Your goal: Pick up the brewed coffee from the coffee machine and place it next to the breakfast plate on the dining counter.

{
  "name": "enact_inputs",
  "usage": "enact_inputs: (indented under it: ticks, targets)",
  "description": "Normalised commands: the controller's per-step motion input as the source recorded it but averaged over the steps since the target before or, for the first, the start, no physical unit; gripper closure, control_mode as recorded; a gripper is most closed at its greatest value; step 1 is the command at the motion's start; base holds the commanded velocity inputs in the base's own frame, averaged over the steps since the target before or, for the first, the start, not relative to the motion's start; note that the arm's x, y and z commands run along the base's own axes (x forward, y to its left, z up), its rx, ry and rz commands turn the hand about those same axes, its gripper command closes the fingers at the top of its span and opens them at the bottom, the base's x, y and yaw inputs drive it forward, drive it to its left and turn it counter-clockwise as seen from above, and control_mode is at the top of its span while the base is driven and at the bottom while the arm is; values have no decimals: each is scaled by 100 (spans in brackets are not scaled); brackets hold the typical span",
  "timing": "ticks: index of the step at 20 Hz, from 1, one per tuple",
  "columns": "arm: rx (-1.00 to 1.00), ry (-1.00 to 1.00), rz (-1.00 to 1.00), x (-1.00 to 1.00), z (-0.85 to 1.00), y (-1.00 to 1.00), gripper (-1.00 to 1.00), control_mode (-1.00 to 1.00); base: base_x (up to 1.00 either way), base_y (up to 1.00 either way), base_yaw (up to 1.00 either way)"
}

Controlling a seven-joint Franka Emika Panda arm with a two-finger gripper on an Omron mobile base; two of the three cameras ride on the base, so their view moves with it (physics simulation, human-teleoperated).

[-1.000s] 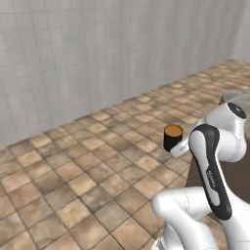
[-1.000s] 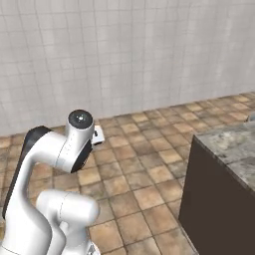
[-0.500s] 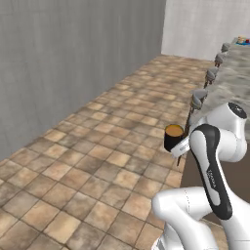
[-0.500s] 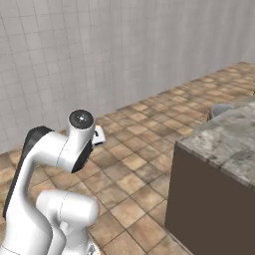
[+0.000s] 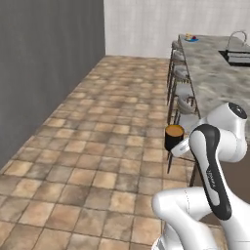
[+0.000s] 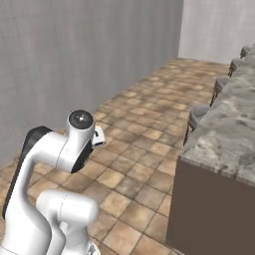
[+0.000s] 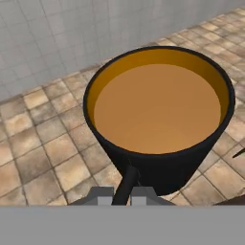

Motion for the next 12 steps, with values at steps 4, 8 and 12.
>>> enact_inputs:
  ticks: [4,8,12]
  targets:
    - [0,0,0,0,0,0,100,100,100,67,-49]
    - [0,0,0,0,0,0,100,100,100,71,-45]
    - [0,0,0,0,0,0,100,100,100,77,-43]
